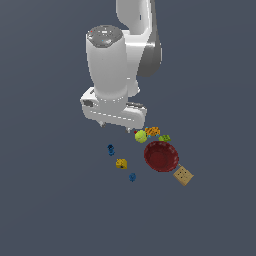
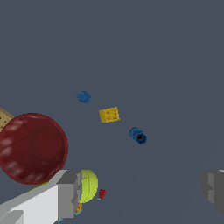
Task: Pick up a designated object from a clutter of objects.
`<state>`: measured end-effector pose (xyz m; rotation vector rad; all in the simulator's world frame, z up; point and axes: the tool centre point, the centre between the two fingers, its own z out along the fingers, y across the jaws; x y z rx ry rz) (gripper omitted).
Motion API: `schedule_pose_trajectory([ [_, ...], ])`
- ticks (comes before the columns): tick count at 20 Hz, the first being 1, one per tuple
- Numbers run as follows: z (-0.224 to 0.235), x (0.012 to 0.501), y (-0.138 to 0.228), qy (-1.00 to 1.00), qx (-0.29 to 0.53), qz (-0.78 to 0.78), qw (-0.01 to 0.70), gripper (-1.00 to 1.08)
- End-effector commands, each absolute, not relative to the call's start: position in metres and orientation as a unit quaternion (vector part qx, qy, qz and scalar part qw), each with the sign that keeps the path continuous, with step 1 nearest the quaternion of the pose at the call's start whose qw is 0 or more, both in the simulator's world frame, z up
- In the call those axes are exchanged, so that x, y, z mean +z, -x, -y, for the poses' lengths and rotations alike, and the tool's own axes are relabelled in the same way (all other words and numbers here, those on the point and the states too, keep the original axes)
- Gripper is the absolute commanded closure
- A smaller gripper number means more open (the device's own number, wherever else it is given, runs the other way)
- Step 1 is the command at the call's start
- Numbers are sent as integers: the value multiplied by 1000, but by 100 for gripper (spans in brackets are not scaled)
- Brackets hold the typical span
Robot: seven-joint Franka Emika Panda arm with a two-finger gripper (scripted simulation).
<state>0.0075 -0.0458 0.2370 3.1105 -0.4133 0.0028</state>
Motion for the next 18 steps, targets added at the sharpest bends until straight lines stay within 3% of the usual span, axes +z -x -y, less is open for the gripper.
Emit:
schedule_pose_trajectory([
  [1, 52, 213, -8, -986, 0, 166, 0, -92],
  [9, 71, 138, 1, -962, 0, 275, -3, -92],
  [18, 84, 97, 12, -942, 0, 336, 0, -92],
])
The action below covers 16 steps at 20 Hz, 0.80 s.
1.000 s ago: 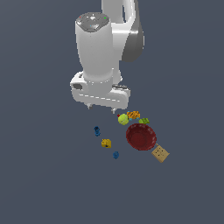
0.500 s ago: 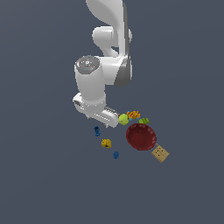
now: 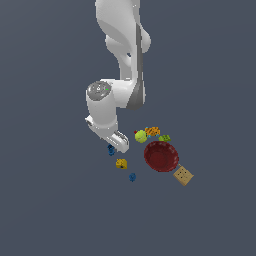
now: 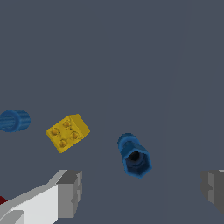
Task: Pick up a designated object from a clutter of objects.
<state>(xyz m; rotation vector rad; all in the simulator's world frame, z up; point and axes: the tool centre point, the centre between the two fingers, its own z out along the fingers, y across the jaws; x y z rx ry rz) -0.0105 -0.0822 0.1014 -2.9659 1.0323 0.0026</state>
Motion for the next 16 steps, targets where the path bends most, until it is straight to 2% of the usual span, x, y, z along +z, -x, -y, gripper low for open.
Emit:
schedule_pose_trajectory([
  [1, 84, 95, 12, 941, 0, -339, 0, -92],
  [9, 85, 89, 13, 940, 1, -340, 0, -92],
  [16, 85, 60, 14, 940, 0, -342, 0, -92],
])
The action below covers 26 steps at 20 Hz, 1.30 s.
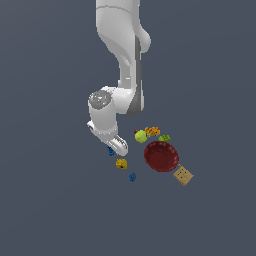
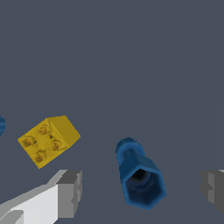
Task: Pick up a designated object from a clutter of objects.
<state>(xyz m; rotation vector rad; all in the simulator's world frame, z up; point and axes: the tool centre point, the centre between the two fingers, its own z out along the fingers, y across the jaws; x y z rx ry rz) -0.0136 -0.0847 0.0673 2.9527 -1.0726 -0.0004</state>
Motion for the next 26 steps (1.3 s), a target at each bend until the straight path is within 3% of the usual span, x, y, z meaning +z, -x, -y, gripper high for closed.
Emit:
schedule_pose_trajectory([
  [1, 85, 56, 14, -940, 0, 342, 0, -92],
  [8, 85, 43, 13, -939, 0, 343, 0, -92],
  [9, 85, 43, 13, -939, 0, 343, 0, 108],
  [26, 78, 53, 16, -939, 0, 343, 0, 108],
])
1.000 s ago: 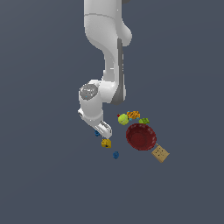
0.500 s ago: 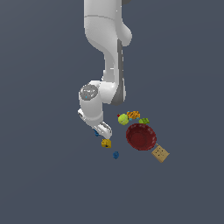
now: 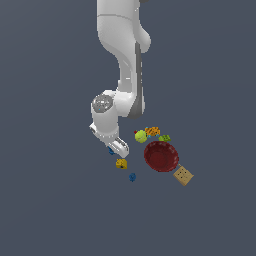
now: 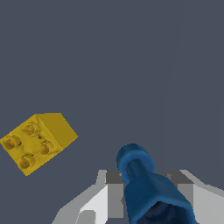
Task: Pick up a designated object from a clutter of objects.
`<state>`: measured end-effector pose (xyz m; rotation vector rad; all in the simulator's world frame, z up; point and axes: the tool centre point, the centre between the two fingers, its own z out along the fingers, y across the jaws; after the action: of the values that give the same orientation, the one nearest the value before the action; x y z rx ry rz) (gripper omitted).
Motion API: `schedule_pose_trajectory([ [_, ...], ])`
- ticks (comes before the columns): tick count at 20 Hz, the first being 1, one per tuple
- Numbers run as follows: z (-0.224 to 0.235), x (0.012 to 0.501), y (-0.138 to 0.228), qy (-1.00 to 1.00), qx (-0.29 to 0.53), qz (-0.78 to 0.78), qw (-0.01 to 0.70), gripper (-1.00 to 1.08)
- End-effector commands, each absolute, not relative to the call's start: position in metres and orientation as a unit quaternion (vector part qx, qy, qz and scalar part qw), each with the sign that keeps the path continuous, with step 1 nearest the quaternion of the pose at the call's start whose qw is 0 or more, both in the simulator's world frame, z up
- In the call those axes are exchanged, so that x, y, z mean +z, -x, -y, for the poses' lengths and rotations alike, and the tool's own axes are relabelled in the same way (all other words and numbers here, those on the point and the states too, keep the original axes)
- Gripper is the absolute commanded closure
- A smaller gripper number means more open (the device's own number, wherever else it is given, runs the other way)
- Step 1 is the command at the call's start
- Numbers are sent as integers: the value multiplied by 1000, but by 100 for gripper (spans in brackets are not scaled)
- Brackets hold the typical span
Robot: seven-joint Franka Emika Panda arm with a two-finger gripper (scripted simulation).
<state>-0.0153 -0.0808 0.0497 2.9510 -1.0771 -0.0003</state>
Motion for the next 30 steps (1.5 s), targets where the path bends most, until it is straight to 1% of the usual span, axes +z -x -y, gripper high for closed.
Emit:
schedule_pose_trajectory([
  [1, 76, 57, 17, -939, 0, 343, 0, 108],
  [7, 58, 85, 23, -939, 0, 343, 0, 108],
  [12, 35, 120, 32, -939, 0, 343, 0, 108],
  [30, -73, 294, 70, -939, 1, 343, 2, 108],
])
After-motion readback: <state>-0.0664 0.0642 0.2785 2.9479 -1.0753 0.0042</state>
